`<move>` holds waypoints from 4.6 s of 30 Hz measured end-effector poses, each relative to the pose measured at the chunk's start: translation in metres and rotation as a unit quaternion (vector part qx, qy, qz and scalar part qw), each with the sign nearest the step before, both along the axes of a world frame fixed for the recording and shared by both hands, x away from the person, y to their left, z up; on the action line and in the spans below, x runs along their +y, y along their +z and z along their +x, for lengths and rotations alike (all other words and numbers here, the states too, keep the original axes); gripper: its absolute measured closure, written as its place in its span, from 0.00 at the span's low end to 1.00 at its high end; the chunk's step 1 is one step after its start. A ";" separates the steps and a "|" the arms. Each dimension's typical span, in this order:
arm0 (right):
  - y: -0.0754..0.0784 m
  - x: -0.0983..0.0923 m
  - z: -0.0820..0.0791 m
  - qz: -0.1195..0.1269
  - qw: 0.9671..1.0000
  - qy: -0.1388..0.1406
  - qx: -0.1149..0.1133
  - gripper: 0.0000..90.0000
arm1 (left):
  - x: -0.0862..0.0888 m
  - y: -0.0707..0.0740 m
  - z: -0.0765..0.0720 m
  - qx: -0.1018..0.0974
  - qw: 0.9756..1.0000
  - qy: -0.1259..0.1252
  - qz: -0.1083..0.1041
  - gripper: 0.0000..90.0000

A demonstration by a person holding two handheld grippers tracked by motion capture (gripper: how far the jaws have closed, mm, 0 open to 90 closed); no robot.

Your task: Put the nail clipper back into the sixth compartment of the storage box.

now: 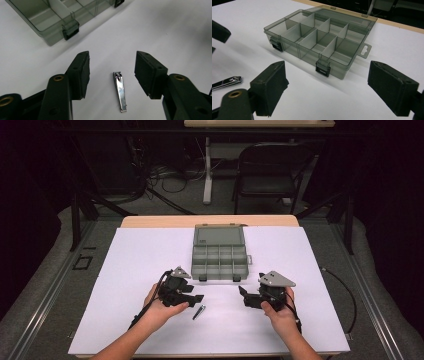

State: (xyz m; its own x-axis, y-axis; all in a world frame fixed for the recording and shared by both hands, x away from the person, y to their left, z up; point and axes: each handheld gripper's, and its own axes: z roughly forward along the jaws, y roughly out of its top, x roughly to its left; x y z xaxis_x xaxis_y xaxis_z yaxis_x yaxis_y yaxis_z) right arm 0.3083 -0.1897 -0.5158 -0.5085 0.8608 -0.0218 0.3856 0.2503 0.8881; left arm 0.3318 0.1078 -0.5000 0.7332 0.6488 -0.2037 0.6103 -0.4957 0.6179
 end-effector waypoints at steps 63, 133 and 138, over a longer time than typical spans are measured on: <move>-0.002 0.001 0.000 -0.002 1.000 0.002 0.002 0.16 | -0.029 -0.045 -0.009 0.023 0.999 0.031 0.033 0.88; -0.002 -0.001 0.002 -0.001 1.000 0.002 0.003 0.17 | -0.025 0.050 0.085 -0.085 0.987 0.128 -0.048 0.89; -0.002 -0.002 0.002 0.000 1.000 0.002 0.002 0.17 | -0.036 0.041 0.089 -0.082 0.987 0.130 -0.045 0.89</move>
State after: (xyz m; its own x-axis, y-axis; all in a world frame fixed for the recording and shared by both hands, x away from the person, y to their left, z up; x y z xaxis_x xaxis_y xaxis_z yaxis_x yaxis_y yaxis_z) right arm 0.3099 -0.1914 -0.5183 -0.5124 0.8585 -0.0201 0.3888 0.2528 0.8860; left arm 0.4210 0.0721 -0.4588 0.5716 0.8045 -0.1616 0.5974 -0.2730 0.7541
